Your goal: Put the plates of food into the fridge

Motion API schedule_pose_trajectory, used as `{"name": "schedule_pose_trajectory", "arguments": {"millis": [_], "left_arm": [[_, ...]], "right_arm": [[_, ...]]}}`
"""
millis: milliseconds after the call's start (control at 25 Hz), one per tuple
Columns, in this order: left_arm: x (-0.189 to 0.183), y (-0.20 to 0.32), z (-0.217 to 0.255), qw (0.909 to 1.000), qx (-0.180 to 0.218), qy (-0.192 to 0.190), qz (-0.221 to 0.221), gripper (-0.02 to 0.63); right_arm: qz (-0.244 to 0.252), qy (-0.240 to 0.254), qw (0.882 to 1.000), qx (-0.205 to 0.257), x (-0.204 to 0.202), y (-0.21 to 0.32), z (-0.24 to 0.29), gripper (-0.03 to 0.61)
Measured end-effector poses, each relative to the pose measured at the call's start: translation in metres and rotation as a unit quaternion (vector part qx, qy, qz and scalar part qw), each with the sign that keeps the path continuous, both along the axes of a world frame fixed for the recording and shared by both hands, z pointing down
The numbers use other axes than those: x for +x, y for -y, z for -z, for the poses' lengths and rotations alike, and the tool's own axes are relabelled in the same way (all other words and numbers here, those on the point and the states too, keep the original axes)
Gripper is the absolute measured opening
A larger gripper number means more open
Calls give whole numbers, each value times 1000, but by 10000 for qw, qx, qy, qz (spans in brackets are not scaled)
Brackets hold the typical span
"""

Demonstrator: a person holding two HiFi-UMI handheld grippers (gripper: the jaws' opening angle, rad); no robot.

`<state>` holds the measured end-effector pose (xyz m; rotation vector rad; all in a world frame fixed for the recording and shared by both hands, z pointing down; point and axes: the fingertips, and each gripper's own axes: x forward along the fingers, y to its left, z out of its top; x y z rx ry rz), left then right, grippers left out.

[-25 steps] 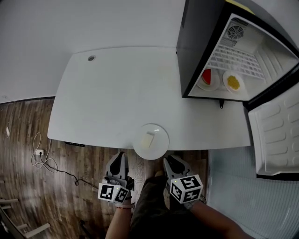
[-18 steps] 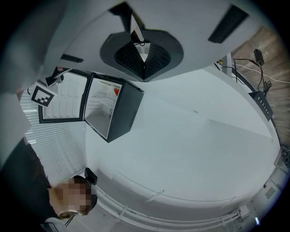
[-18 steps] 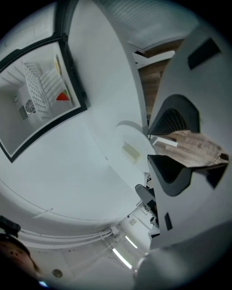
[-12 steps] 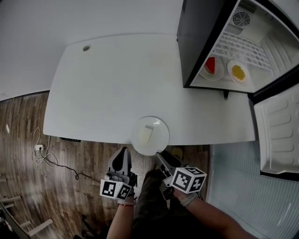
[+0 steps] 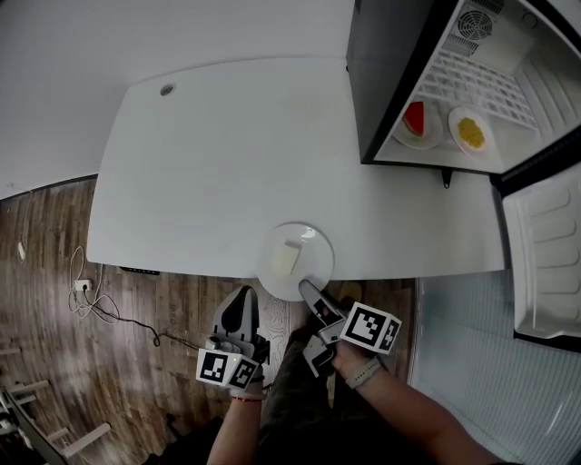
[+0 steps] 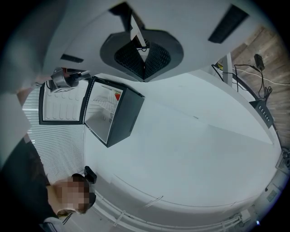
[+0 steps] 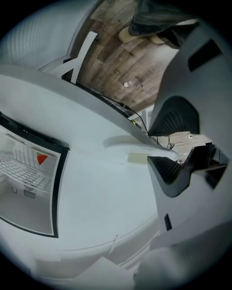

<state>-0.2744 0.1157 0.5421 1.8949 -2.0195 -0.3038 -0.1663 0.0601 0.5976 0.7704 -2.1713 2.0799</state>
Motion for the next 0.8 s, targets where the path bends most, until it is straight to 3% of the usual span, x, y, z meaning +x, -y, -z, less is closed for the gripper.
{"name": "schedule_pose_trajectory", "arguments": {"millis": [40,120,200,480,800], "left_arm": [[-1,1,0,10000,-14,10,-9,6],[-3,3,1,10000,-27,28,-21,6],[-4,6,4,10000,-19,45,-32,6],[-4,21,18,9997,33,152,-194,6],[3,58,47,9981,225,265,-508,6]], "right_arm": [[-2,44,10000,-29,-2,0,0,145],[-14,126,9999,-112,-4,0,1,67],[-42,234,9994,-255,-4,0,2,40],[-84,416,9978,-515,3,2,7,21],[-608,657,9942,-600,33,30,32,20]]}}
